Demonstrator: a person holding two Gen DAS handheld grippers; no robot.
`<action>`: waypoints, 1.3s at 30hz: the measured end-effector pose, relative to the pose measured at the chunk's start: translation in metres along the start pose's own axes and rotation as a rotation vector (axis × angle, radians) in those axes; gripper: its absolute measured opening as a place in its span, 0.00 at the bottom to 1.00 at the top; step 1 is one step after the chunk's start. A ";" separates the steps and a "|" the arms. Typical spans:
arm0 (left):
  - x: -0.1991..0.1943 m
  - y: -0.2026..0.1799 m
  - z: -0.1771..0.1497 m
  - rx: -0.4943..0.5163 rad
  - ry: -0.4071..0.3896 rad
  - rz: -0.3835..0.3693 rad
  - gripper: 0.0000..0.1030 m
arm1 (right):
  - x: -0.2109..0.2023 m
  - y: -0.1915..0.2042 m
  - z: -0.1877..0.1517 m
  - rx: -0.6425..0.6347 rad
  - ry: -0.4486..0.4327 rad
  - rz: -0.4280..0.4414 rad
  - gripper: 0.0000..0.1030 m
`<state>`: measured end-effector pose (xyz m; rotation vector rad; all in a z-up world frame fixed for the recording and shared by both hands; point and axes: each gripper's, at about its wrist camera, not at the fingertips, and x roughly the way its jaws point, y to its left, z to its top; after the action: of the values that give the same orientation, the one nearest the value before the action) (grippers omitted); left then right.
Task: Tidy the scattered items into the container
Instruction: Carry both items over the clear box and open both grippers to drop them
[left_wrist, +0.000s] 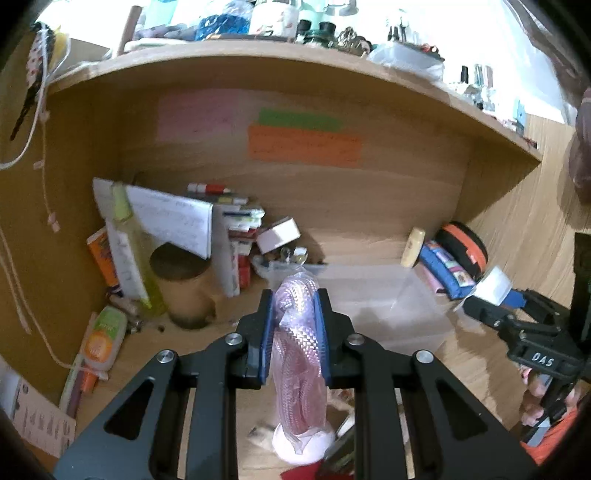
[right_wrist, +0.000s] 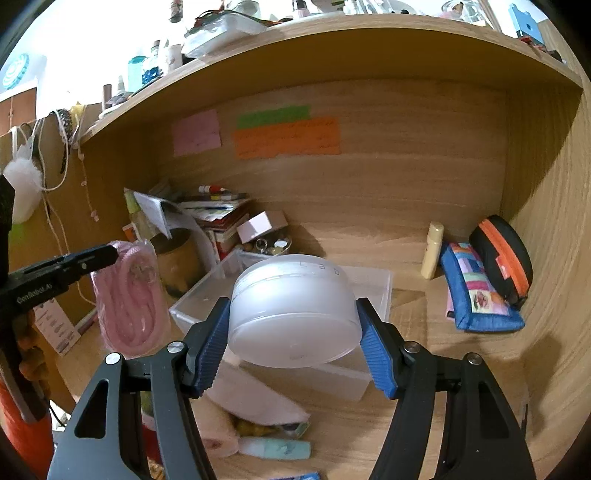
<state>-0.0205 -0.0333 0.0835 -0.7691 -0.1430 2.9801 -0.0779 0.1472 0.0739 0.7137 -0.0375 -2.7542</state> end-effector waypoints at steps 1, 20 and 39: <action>0.001 -0.001 0.004 -0.001 -0.004 -0.004 0.20 | 0.002 -0.002 0.002 0.001 0.000 0.002 0.61; 0.096 -0.011 0.031 0.003 0.076 -0.028 0.20 | 0.098 -0.018 0.005 -0.005 0.156 0.021 0.61; 0.158 -0.009 0.008 0.017 0.206 -0.046 0.15 | 0.145 -0.017 -0.018 -0.051 0.292 0.002 0.61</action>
<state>-0.1624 -0.0125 0.0158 -1.0484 -0.1226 2.8330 -0.1946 0.1227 -0.0120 1.0913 0.0938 -2.6091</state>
